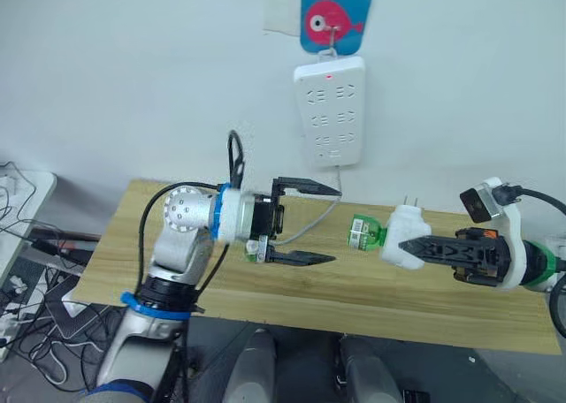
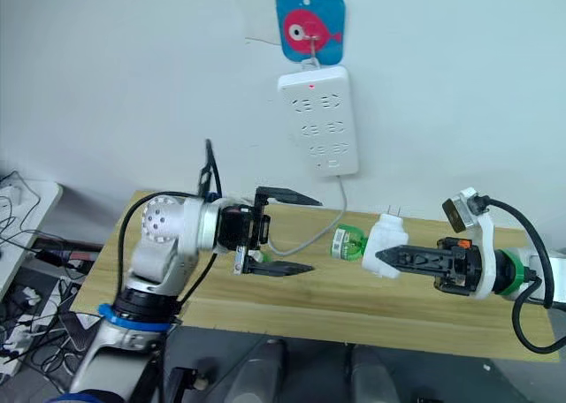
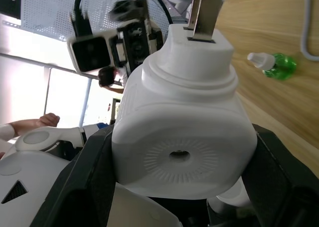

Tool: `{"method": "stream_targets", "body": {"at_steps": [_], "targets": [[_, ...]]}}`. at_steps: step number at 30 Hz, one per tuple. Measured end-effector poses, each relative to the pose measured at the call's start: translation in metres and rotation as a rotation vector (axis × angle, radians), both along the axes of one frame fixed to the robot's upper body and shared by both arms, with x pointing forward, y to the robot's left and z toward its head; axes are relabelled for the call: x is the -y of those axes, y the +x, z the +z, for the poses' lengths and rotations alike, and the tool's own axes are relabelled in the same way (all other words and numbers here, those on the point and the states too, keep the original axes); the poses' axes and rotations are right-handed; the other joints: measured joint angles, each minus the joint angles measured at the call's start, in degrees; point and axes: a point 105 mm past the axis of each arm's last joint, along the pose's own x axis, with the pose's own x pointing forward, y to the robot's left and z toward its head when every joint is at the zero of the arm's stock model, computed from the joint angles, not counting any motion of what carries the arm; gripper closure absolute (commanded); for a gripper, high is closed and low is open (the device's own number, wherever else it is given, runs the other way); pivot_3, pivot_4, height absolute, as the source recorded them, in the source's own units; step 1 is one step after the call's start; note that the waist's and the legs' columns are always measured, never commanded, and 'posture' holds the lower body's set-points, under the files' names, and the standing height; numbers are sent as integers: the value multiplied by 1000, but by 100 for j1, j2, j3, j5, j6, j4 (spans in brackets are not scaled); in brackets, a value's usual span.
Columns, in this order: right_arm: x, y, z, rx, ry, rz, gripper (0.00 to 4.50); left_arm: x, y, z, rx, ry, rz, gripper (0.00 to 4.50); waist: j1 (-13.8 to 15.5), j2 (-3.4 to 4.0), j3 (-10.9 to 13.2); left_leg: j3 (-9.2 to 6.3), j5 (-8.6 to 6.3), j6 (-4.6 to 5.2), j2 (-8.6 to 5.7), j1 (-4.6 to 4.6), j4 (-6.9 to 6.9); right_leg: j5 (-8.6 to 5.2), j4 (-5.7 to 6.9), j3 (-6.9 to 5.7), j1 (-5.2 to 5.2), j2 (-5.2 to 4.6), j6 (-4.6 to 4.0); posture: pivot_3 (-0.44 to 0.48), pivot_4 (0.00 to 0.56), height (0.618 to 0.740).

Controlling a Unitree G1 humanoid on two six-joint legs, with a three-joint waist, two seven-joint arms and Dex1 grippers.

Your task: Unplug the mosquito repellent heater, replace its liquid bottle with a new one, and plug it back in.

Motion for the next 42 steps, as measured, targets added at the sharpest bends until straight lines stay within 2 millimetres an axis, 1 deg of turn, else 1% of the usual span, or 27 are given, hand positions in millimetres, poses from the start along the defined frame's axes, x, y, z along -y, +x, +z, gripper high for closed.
{"method": "stream_targets", "body": {"at_steps": [2,3,5,10,13,18,26,27,29,31,32,33,39,41,42], "targets": [[0,-1,1,1,3,9,1418,0,4,-6,106,-4,12,68,49,0,0,0,-1,3,-3,0,1,4,0,2,0,1,6,194,251,740],[-1,-1,1,1,3,12,1418,1,6,-7,130,-9,16,68,73,0,0,0,-3,5,-4,0,1,5,0,2,0,1,7,194,251,740],[-1,-2,1,1,3,19,1418,3,10,-8,159,-19,25,68,87,-1,0,-1,-5,9,-4,-1,1,5,1,1,0,1,8,194,251,740],[-10,-2,4,18,17,59,1418,18,19,-13,227,-11,19,68,91,-1,0,-5,-4,9,-2,0,3,5,7,-2,0,6,8,187,250,740],[-12,-2,5,29,16,65,1418,24,20,-14,245,-14,17,68,82,-1,0,-7,-4,9,1,1,3,5,8,-4,0,8,8,187,250,740],[-13,-2,5,32,16,66,1418,28,17,-16,246,-22,1,68,77,-1,0,-11,-4,9,4,2,4,5,10,-7,1,11,8,181,251,740],[-13,-2,4,31,5,59,1418,29,15,-13,245,-53,-5,68,76,-1,0,-13,-4,9,5,2,4,5,10,-9,1,13,7,184,252,740],[-13,-2,4,31,3,57,1418,29,15,-13,245,-52,-7,452,75,-1,0,-13,-4,9,5,2,4,5,10,-9,2,13,7,184,252,740],[-13,-2,3,31,0,54,1418,29,14,-14,243,-43,-11,951,75,-1,0,-13,-4,9,5,2,4,5,10,-9,2,14,7,184,251,740],[-13,-2,4,32,0,54,1418,30,13,-16,240,-36,-18,1634,75,-1,0,-14,-4,9,5,2,4,5,10,-10,2,14,7,184,251,740],[-13,-2,3,31,-1,55,1418,29,13,-15,237,-45,-18,1865,75,-1,0,-15,-4,9,5,2,4,5,10,-10,2,14,7,184,251,740],[-13,-2,3,31,-1,56,1418,29,13,-15,235,-48,-18,2194,75,-1,0,-14,-4,9,5,2,4,5,10,-10,2,14,7,181,251,740],[-14,-2,3,31,-2,58,1418,29,13,-15,230,-50,-18,2233,72,-1,0,-14,-4,9,6,2,4,5,10,-10,2,15,7,182,250,740],[-14,-2,3,32,-4,62,1418,29,12,-14,179,-27,-36,2233,67,-1,0,-16,-4,9,7,2,3,5,10,-11,2,16,7,178,246,740],[-16,-4,3,36,-10,68,1418,28,12,-14,90,12,-56,2233,52,-1,0,-17,-4,9,8,1,2,5,11,-12,2,17,8,178,246,740]]}}
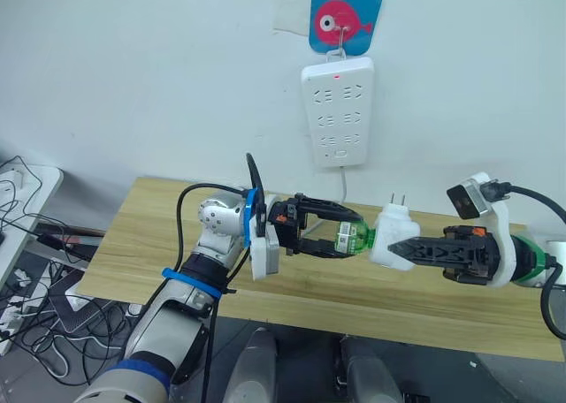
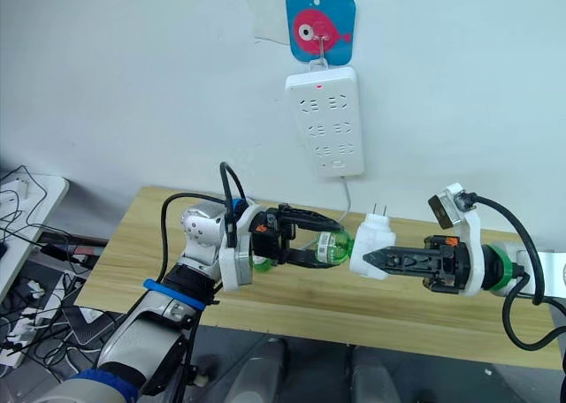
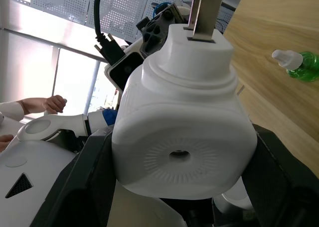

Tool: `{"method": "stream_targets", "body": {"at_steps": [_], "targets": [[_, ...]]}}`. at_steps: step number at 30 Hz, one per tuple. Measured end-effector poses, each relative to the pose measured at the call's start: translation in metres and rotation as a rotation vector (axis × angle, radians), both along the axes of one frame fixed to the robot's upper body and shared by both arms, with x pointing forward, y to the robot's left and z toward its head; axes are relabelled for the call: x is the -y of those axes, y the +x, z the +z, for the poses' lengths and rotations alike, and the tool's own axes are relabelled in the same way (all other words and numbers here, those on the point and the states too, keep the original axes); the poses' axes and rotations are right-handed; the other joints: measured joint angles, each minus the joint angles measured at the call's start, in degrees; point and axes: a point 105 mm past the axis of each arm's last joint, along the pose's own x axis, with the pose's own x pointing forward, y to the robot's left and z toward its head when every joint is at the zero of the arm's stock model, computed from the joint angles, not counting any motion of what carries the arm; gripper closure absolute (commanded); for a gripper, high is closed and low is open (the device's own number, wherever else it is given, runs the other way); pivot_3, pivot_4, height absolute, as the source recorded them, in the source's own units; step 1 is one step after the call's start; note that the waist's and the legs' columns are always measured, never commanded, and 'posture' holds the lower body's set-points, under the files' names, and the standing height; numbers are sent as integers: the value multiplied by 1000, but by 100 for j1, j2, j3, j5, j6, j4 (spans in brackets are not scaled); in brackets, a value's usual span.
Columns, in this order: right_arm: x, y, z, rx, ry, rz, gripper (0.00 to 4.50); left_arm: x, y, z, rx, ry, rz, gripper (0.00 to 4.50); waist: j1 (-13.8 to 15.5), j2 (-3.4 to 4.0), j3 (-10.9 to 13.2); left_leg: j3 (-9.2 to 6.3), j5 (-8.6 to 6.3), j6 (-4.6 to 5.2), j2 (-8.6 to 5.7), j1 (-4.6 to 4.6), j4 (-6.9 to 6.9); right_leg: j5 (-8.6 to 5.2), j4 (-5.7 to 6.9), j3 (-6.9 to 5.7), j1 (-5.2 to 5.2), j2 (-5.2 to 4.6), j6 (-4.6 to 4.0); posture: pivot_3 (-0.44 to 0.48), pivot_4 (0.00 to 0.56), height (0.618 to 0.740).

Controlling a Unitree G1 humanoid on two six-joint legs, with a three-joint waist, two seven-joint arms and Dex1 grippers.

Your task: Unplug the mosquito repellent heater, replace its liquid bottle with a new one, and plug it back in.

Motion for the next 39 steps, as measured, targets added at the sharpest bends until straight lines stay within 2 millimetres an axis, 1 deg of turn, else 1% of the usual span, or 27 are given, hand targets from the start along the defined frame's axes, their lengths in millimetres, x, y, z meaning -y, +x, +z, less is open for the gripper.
{"method": "stream_targets", "body": {"at_steps": [1,3,4,5,6,8,9,12,14,17,21,23,25,27,30,33,37,39], "targets": [[-1,-2,-1,1,-13,4,1418,-1,-1,0,-119,55,-14,2233,-37,0,0,-3,0,0,3,1,-1,0,0,-2,0,1,0,178,246,740],[0,0,1,14,-16,-13,1418,0,3,3,-479,131,-5,2233,-101,-1,1,-20,0,0,7,-2,1,-1,1,-15,2,2,1,178,245,740],[2,3,4,31,-11,-31,1418,1,5,6,-701,163,-1,2233,-116,0,1,-24,0,0,8,-2,3,-1,2,-19,3,2,1,181,241,740],[4,6,8,51,-12,-50,1418,3,6,10,-960,210,2,2233,-146,0,1,-32,0,0,15,-2,4,-2,4,-23,6,0,3,181,241,740],[6,6,10,59,-15,-55,1418,3,6,12,-1131,249,-4,2233,-165,0,0,-31,0,0,10,0,2,-2,3,-25,9,2,3,181,241,740],[6,5,11,59,-18,-50,1418,2,3,14,-1345,315,-15,2233,-220,0,0,-31,0,0,11,0,0,-3,1,-29,10,6,3,179,237,740],[5,4,10,55,-24,-42,1418,-2,2,13,-1517,368,-29,2233,-279,0,0,-32,0,0,11,1,-2,-3,2,-30,9,6,2,179,237,740],[4,2,9,55,-45,-32,1418,-17,5,11,-1825,471,-43,2233,-389,0,0,-35,0,0,14,2,-2,-4,5,-33,8,13,1,176,236,740],[1,-2,7,55,-68,-12,1418,-27,5,8,-1977,522,-60,2233,-449,1,0,-34,1,-1,12,2,-2,-4,6,-32,7,13,1,165,232,740],[3,-6,6,51,-102,-1,1418,-32,0,5,-2044,577,-74,2233,-477,1,0,-26,2,-3,12,2,-2,-4,4,-25,4,12,1,163,230,740],[12,-12,0,17,-138,-23,1418,-35,3,8,-2052,546,-75,2233,-449,1,0,-23,3,-5,12,1,-1,-4,4,-23,3,11,0,173,232,740],[20,-13,-2,0,-158,-58,1418,-40,6,7,-2053,521,-48,2233,-442,0,-1,-17,3,-4,9,2,0,-4,4,-17,4,8,0,179,233,740],[35,-11,-10,-41,-220,-143,1418,-44,9,5,-2049,490,-16,2233,-437,0,-1,-14,3,-4,6,2,-1,-4,3,-14,5,5,0,179,236,740],[52,-1,-21,-60,-303,-246,1418,-50,11,-2,-2039,463,37,2233,-448,-1,-1,-5,3,-4,6,4,-1,-3,2,-7,4,5,1,187,240,740],[77,13,-53,-67,-528,-359,1418,-50,7,-11,-2000,459,68,2233,-440,-1,-1,-5,4,-7,7,6,-1,-4,4,-5,1,7,1,193,252,740],[110,32,-95,-95,-798,-478,1418,-44,2,-12,-1956,466,56,2233,-435,-1,1,1,6,-10,3,2,-1,-4,3,2,-5,4,2,203,271,740],[146,50,-128,-120,-1010,-554,1418,-39,0,-11,-1929,452,45,2233,-427,-1,2,4,16,-28,1,1,-4,-4,1,3,-8,2,2,228,283,740],[163,53,-143,-151,-1087,-575,1418,-39,-1,-10,-1916,452,45,2233,-427,-2,4,4,16,-28,2,-1,-6,-4,2,3,-11,2,1,238,290,740]]}}
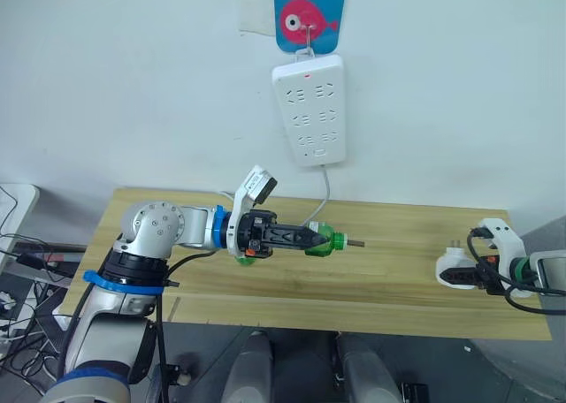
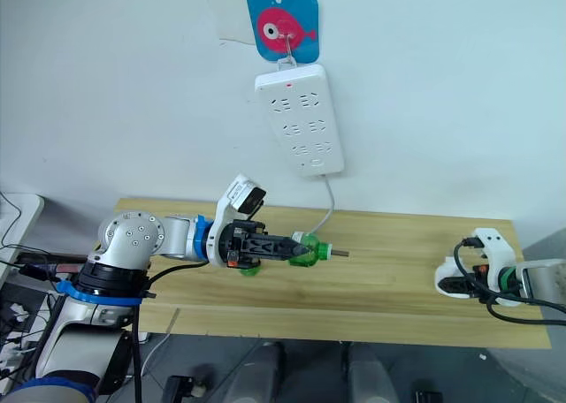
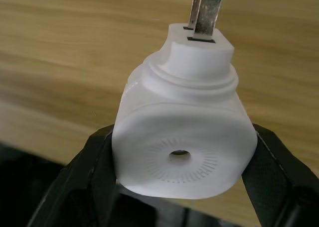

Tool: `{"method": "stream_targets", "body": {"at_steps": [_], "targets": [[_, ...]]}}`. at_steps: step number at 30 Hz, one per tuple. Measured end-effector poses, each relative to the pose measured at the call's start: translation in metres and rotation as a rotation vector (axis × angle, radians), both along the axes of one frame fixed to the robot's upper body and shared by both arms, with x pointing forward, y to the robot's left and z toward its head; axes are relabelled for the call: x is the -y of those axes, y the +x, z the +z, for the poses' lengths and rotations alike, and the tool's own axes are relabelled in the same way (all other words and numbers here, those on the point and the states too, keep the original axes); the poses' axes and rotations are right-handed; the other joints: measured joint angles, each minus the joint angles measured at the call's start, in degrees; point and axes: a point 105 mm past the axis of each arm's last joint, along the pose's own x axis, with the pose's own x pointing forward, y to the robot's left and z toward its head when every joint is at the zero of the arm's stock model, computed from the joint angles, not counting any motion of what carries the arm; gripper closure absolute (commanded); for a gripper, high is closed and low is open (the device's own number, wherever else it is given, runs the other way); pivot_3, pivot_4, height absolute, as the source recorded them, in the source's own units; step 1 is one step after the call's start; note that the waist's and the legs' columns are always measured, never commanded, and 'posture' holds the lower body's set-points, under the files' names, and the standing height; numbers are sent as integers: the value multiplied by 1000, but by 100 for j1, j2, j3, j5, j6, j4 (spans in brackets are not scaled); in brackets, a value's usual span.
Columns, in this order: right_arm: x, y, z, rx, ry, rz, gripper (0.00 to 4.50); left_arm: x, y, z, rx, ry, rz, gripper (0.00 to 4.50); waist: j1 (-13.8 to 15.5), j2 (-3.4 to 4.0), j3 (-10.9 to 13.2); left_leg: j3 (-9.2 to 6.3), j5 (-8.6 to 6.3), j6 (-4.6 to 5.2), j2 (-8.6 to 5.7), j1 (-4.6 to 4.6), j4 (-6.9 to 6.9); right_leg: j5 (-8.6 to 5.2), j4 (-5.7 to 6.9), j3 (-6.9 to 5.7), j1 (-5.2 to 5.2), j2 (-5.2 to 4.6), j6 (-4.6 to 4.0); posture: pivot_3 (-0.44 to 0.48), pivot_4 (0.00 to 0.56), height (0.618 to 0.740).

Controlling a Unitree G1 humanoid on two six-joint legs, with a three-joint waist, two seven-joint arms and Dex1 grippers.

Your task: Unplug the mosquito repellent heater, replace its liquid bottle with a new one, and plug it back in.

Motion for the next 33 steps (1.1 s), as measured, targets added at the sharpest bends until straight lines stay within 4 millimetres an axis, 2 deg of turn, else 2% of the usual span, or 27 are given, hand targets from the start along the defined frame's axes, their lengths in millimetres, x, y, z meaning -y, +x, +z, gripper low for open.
{"method": "stream_targets", "body": {"at_steps": [3,8,11,15,17,22,25,27,29,31,33], "targets": [[11,7,-12,-27,-48,-13,1418,-2,-3,-2,17,13,4,2233,-12,9,11,10,-1,1,2,2,-3,0,2,11,-4,1,0,245,295,740],[7,25,-11,-29,-31,14,1418,-6,-6,-7,10,26,13,2233,1,15,28,8,-12,21,3,4,0,1,8,11,-3,3,-1,264,303,740],[6,26,-16,-52,-18,18,1418,-6,-9,-8,15,31,7,2233,39,14,31,3,-12,22,-3,0,-1,1,4,5,-2,-2,0,274,308,740],[9,26,-22,-76,-7,15,119,-7,-10,-8,16,32,6,2233,92,8,35,2,-12,22,-4,0,-1,1,1,4,0,-4,-1,277,306,740],[8,24,-27,-92,2,17,47,-7,-11,-8,16,30,8,2233,134,14,41,2,-12,22,-4,1,-1,1,3,4,0,-4,-1,273,305,740],[12,26,-22,-72,12,4,47,-8,-11,-7,14,26,11,2233,140,16,43,3,-12,22,-4,2,-1,1,4,5,0,-3,-1,259,303,740],[10,21,-8,-61,89,-34,47,-9,-11,-7,12,28,11,2233,145,27,51,2,-12,22,-4,0,-3,1,3,5,0,-3,-1,242,300,740],[8,0,16,-63,162,-47,47,-11,-11,-8,9,26,14,2233,176,66,68,-5,-13,22,-9,-9,-6,-1,2,-2,-5,-9,2,225,296,740],[3,-18,47,-27,207,-47,47,-16,-10,-7,8,21,32,2233,184,66,70,-12,-13,23,-4,-15,-6,-2,-3,-12,-5,-8,3,209,295,740],[-10,-30,70,70,283,-11,47,-13,-7,-7,2,3,39,2233,180,58,70,-15,-13,23,-4,-10,-4,-2,-5,-14,6,-8,4,194,291,740],[-31,-40,79,164,402,36,47,-10,-5,-7,-6,-19,58,2233,171,48,73,-16,-14,23,-3,3,-3,-3,-6,-15,22,-8,4,170,287,740]]}}
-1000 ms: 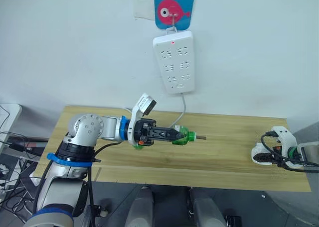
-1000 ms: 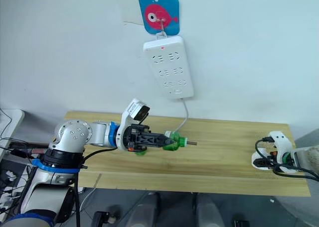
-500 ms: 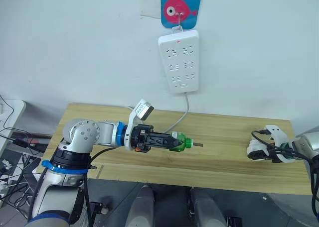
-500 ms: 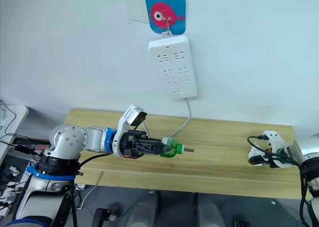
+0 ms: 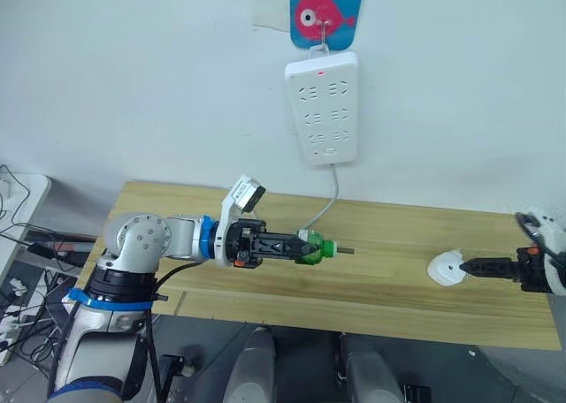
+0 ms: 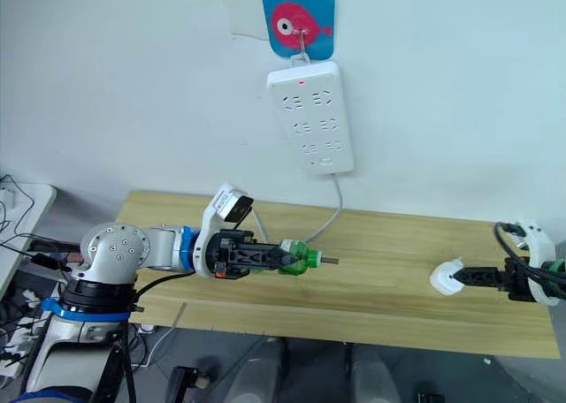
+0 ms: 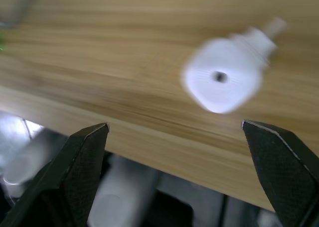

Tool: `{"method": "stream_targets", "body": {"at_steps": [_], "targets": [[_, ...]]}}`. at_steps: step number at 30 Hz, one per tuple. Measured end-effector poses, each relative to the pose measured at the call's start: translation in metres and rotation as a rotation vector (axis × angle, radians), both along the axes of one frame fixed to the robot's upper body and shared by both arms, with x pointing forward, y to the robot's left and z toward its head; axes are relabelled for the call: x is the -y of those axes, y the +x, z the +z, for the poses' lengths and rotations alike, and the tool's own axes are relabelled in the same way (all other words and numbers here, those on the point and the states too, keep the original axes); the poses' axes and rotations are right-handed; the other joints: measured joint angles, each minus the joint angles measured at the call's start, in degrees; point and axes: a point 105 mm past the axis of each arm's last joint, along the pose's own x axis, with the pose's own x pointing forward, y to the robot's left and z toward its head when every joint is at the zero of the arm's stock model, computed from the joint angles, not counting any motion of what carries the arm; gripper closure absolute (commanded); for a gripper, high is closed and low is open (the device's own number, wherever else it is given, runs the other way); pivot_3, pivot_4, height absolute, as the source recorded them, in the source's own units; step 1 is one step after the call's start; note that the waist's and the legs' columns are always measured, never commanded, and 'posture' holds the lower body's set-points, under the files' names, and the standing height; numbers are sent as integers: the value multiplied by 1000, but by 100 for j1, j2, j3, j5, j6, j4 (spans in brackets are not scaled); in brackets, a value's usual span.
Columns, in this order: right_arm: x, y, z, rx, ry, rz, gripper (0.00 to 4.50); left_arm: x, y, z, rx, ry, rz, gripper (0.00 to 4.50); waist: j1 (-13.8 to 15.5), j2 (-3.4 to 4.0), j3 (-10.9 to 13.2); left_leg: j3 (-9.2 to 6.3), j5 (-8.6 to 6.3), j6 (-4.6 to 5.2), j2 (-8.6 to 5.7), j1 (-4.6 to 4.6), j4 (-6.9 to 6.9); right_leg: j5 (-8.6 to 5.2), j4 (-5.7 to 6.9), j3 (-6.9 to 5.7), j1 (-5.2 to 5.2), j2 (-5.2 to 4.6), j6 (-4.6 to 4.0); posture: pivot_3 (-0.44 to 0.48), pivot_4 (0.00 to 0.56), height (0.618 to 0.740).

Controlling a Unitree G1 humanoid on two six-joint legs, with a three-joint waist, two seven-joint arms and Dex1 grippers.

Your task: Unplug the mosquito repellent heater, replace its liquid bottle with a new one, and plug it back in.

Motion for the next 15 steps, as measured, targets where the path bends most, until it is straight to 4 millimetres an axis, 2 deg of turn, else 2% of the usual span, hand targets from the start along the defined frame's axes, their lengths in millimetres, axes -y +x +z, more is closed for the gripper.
{"method": "stream_targets", "body": {"at_steps": [3,6,10,13,15], "targets": [[-42,-20,5,201,163,24,47,5,8,1,-30,-48,51,2233,-12,6,-1,2,1,0,-1,-1,-1,-2,5,3,-2,-6,3,153,283,740],[-80,-34,18,328,311,-111,47,8,14,2,-72,-86,98,2233,-102,2,0,13,1,0,3,-5,0,-18,2,15,-4,-18,32,144,279,740],[-122,-33,43,421,527,-275,47,21,18,7,-110,-143,127,2233,-286,-17,-11,25,4,-6,10,5,2,-21,3,32,-3,-22,41,131,274,740],[-150,-20,62,455,724,-373,47,32,16,9,-135,-161,116,2233,-364,-17,-15,22,21,-37,10,6,-4,-21,9,32,-17,-5,40,119,272,740],[-159,-16,65,459,720,-377,47,34,15,9,-142,-159,116,2233,-360,-17,-16,14,30,-53,10,4,-5,-20,7,22,-17,2,38,118,269,740]]}}
